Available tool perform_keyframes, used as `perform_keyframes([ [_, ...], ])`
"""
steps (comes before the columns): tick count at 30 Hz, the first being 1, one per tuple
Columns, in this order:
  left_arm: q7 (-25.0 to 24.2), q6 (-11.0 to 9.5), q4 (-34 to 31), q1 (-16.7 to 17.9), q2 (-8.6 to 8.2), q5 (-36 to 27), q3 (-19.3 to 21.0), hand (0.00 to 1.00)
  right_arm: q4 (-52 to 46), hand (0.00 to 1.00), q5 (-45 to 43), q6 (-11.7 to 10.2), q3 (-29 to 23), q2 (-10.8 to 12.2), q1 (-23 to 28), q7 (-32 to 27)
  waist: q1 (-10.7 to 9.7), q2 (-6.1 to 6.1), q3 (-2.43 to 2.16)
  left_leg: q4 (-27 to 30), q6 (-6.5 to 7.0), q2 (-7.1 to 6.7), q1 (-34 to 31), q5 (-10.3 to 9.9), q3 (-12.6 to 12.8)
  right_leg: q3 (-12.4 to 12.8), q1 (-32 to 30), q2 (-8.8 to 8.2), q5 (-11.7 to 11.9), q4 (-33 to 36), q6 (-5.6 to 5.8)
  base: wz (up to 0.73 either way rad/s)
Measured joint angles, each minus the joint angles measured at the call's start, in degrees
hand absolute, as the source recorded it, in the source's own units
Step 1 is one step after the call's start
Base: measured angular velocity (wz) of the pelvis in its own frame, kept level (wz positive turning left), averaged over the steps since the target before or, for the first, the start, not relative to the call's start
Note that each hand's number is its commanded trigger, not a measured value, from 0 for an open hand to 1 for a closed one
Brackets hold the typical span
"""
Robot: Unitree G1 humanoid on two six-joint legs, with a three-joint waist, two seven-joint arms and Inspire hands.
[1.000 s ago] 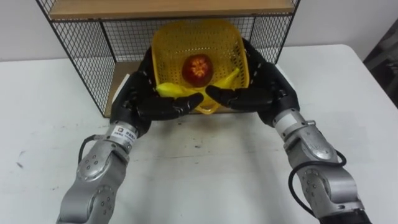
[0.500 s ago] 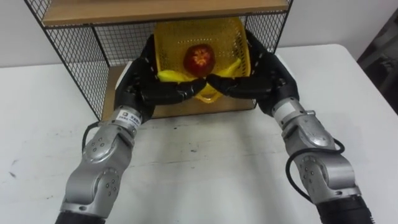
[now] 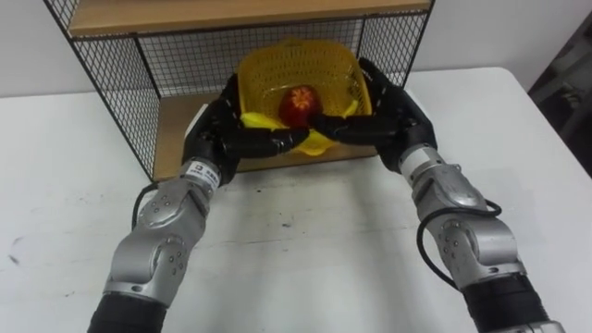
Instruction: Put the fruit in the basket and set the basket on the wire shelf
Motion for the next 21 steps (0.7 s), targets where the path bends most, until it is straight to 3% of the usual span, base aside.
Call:
perform_keyframes([
  [8,-0.09,1.2,2.94,-0.12,-1.03,1.45,0.32,0.0,1.62,0.0,-0.3,0.69,-0.08,0.05,-0.54,0.01,0.19,0.01,0.0,-0.02,-0.02,0.03,0.02,0.02,0.14,-0.08,-0.02,0.0,0.09,-0.05,-0.03,0.0],
  [21,-0.15,2.64,4.64,-1.65,-1.26,1.34,2.68,0.0,5.53,0.0,0.01,2.45,-0.09,0.27,-1.79,0.08,0.37,0.08,-0.01,0.12,0.01,0.1,-0.02,0.11,0.66,-0.57,0.04,-0.13,0.2,-0.05,-0.06,0.01],
])
